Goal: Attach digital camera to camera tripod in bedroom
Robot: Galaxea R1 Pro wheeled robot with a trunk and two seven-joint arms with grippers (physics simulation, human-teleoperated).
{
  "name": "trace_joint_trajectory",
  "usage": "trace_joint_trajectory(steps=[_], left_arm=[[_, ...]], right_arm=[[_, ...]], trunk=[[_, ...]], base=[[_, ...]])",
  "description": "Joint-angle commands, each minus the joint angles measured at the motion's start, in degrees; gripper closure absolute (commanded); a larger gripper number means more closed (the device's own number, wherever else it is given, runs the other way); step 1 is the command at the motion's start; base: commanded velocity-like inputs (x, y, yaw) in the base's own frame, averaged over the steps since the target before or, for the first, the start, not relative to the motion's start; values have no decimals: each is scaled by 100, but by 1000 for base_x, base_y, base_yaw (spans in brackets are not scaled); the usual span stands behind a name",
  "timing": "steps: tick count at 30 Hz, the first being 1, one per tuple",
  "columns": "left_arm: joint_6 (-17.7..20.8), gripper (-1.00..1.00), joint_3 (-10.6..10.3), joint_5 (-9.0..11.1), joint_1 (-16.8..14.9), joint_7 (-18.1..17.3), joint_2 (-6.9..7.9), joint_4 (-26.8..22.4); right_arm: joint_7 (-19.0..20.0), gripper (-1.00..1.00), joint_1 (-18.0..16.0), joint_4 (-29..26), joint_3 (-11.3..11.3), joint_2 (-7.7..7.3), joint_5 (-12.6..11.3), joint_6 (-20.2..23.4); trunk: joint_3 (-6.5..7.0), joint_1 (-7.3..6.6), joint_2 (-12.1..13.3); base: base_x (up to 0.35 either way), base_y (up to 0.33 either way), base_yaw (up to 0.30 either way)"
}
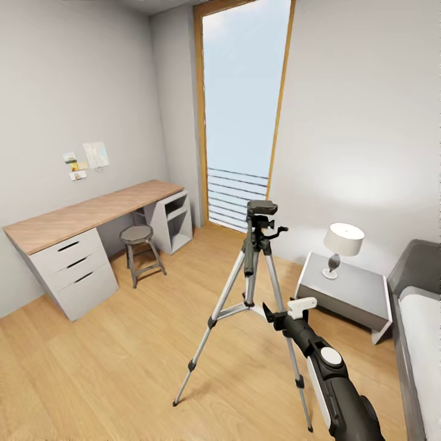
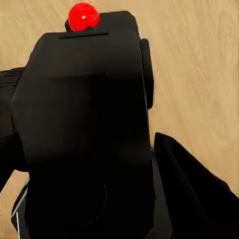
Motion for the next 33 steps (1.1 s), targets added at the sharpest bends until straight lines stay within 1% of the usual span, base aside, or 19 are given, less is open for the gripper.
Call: trace_joint_trajectory(steps=[1,10,16,20,21,23,24,27,28,33], left_arm=[[-6,100,-49,36,-3,2,1,-3],[-6,100,-49,36,-3,2,7,-3],[-6,100,-56,42,-3,2,18,4],[-6,100,-57,71,-3,2,25,6],[-6,100,-57,76,-3,2,22,6],[-6,100,-57,76,-3,2,20,6],[-6,100,-57,75,-3,2,20,6],[-6,100,-57,68,-3,2,18,6],[-6,100,-57,58,-3,2,14,6],[-6,100,-57,49,-3,2,10,6]], right_arm=[[47,-100,-5,-28,-24,10,43,25],[56,-100,-5,-190,-1,14,51,29],[91,-100,-5,-148,29,3,46,57],[137,-100,-5,93,40,-28,30,154],[148,-100,-5,314,44,-43,103,311],[152,-100,-5,479,45,-49,203,467],[154,-100,-5,639,46,-53,330,638],[156,-100,-5,850,43,-53,498,855],[157,-100,-5,1044,38,-54,594,986],[158,-100,-5,1504,19,-59,672,1098]], trunk=[[-12,-1,-12],[-12,-1,-12],[-12,-1,-12],[-12,-1,-12],[-12,-1,-12],[-12,-1,-12],[-12,-1,-12],[-12,-1,-12],[-12,-1,-12],[-12,-1,-12]], base=[[-344,0,0],[-320,0,0],[-92,0,0],[-21,0,0],[-7,0,0],[-5,0,0],[-3,0,0],[-2,0,0],[0,0,0],[0,0,0]])
